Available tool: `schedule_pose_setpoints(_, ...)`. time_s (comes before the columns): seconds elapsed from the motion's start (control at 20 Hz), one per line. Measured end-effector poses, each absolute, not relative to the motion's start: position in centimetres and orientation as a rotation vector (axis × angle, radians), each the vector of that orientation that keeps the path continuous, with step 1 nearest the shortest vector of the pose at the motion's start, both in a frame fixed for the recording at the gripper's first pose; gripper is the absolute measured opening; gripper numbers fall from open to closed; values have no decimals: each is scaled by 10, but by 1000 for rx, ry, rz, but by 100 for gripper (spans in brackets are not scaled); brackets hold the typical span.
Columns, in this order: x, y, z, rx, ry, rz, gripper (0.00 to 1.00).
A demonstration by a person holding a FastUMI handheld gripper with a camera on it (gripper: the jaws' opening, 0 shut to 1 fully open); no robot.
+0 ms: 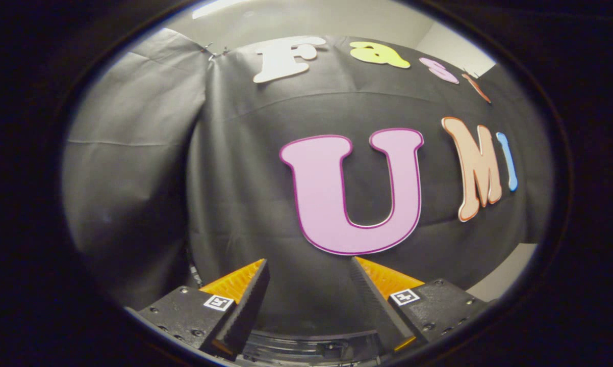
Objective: Put the clothes into the washing machine and then close the washing machine lid.
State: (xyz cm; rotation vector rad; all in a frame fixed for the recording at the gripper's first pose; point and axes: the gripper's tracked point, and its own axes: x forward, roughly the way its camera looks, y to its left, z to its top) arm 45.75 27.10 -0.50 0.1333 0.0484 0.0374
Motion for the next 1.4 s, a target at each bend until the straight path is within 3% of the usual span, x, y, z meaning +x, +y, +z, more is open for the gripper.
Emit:
schedule_pose_setpoints(0.3,482,271,-52,80,134,0,97)
schedule_pose_setpoints(0.9,472,296,-154,45,388,110,97)
schedule_pose_setpoints(1.4,467,295,-151,85,400,165,98)
